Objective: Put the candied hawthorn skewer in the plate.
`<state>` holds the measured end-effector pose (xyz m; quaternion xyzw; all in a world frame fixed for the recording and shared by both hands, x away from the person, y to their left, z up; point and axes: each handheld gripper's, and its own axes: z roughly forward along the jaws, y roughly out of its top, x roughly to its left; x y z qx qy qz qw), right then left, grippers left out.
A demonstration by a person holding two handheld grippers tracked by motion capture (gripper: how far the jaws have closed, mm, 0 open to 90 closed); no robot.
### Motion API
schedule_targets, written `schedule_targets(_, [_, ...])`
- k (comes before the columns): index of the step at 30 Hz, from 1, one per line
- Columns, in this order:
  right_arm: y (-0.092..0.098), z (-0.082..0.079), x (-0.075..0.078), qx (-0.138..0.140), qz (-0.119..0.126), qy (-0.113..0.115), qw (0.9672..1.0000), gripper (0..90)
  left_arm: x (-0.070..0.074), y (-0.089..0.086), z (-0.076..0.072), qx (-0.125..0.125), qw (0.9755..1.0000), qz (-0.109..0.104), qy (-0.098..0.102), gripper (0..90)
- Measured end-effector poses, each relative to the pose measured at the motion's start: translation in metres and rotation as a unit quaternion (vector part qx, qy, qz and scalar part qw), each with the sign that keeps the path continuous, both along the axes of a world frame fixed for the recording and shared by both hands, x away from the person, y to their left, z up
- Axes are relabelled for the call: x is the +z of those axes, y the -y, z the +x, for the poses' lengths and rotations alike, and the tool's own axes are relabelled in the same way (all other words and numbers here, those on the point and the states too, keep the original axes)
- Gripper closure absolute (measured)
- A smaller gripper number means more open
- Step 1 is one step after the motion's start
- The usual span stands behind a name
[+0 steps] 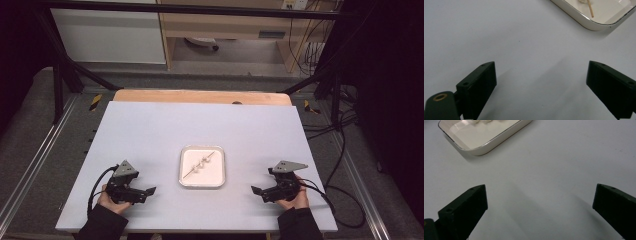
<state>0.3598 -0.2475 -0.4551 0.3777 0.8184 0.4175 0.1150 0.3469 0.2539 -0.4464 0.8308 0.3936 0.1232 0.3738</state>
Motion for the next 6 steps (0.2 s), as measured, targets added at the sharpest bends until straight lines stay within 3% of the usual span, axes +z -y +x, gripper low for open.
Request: schedule_targets(6, [-0.0007,0.0001,-0.001,0.001,-0.004,-0.005,1.0,0.3,-0.0006,0.0005,0.0004,0.003,1.0,0.001,-0.001,8.5])
